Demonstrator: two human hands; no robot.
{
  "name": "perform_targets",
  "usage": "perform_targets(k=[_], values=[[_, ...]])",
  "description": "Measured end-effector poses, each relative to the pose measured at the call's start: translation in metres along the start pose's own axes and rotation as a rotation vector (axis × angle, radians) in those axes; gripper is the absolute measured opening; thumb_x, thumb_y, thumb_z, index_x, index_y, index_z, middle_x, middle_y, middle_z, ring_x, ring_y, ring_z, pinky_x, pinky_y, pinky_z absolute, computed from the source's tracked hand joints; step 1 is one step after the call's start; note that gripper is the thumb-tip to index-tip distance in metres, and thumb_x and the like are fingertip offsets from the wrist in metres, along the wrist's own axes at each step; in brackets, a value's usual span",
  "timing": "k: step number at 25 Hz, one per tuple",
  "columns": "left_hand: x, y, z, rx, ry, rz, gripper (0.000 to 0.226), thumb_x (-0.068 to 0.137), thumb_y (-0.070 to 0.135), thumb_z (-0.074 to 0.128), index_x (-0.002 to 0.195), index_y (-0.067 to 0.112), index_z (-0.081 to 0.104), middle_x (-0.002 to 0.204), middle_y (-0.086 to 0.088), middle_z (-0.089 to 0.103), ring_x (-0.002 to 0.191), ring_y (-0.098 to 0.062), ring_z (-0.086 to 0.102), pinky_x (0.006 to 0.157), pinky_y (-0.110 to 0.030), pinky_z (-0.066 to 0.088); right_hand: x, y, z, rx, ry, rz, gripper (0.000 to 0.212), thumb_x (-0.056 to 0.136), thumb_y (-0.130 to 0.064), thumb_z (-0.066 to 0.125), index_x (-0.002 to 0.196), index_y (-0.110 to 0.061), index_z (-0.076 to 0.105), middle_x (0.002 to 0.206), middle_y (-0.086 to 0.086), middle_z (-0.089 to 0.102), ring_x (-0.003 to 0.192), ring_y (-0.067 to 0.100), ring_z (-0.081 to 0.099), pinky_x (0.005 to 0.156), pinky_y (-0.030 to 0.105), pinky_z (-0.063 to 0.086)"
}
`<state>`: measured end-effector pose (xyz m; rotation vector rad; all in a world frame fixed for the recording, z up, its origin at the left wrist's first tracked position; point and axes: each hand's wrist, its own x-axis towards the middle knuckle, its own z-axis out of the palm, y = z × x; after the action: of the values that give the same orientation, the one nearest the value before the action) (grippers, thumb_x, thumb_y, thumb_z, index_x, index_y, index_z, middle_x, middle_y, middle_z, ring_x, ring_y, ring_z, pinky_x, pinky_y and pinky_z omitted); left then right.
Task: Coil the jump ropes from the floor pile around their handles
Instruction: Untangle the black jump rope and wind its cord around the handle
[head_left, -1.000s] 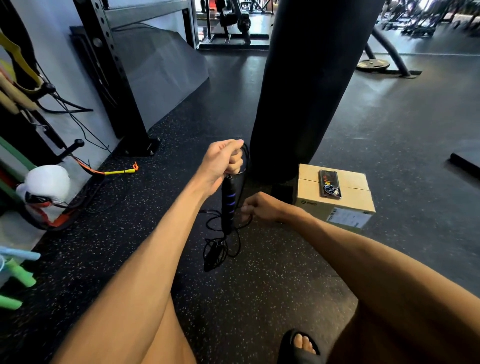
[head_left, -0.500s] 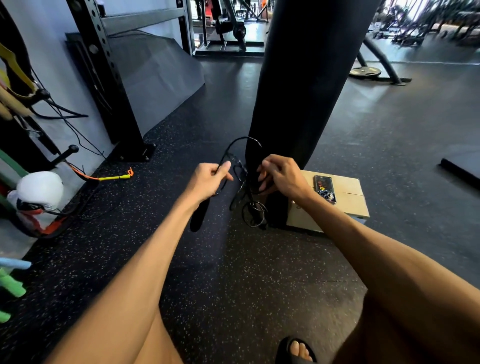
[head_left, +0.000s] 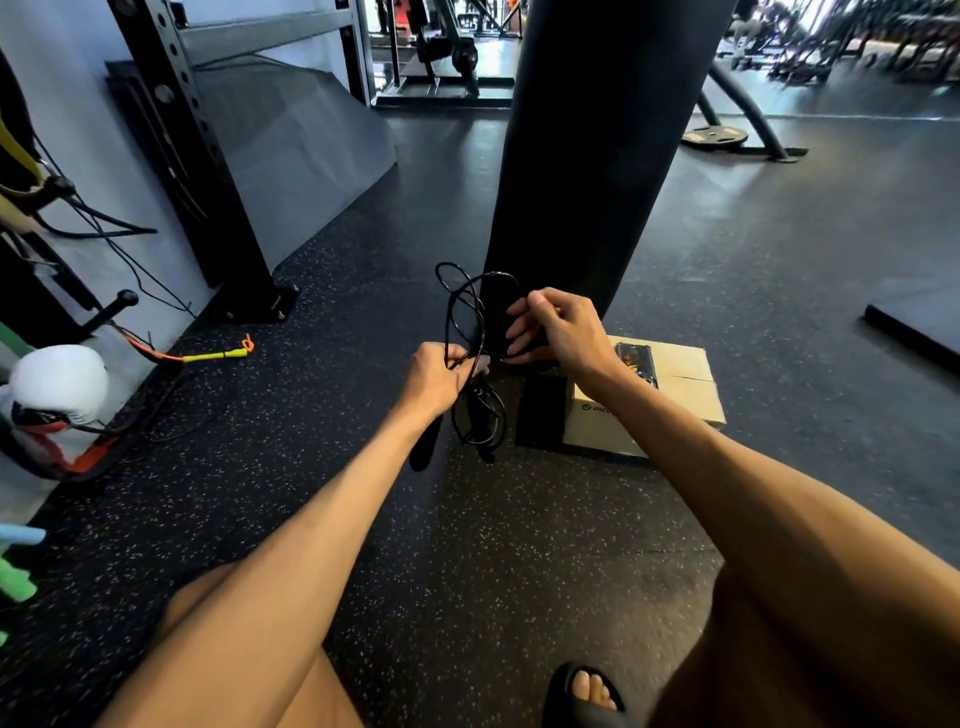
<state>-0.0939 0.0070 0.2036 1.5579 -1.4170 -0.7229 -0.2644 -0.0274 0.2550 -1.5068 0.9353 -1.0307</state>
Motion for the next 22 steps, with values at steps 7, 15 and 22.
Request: perform_targets(k=[7, 15, 22], values=[[0.011, 0.000, -0.014, -0.641, -0.023, -0.158, 0.024, 0.094, 0.021, 0.061, 0.087, -0.002, 0.068, 0.041, 0.011, 0.024, 0.038, -0.007, 0.019, 0.043, -0.022, 0.014, -0.005, 0.043, -0.017, -0.548, -0.401, 0.495, 0.054, 0.092, -0.006, 0.058, 0.143, -0.016, 0.043, 0.124, 0.016, 0.059, 0.108, 0.027, 0.059, 0.096, 0.052, 0.052], [0.015, 0.001, -0.030, -0.831, 0.057, -0.198, 0.025, 0.097, 0.020, 0.057, 0.095, -0.003, 0.066, 0.042, 0.011, 0.021, 0.038, -0.005, 0.019, 0.043, -0.021, 0.015, -0.014, 0.044, 0.003, -0.297, -0.585, 0.552, 0.021, 0.094, -0.012, 0.061, 0.114, -0.009, 0.054, 0.100, 0.014, 0.065, 0.087, 0.025, 0.066, 0.082, 0.044, 0.060], [0.014, -0.007, -0.042, -0.760, 0.073, -0.234, 0.029, 0.095, 0.025, 0.061, 0.105, -0.002, 0.066, 0.042, 0.012, 0.020, 0.037, -0.005, 0.017, 0.042, -0.021, 0.013, -0.014, 0.022, 0.005, -0.246, -0.312, 0.336, 0.050, 0.086, -0.016, 0.073, 0.121, -0.006, 0.039, 0.098, 0.022, 0.071, 0.073, 0.030, 0.068, 0.060, 0.036, 0.060]])
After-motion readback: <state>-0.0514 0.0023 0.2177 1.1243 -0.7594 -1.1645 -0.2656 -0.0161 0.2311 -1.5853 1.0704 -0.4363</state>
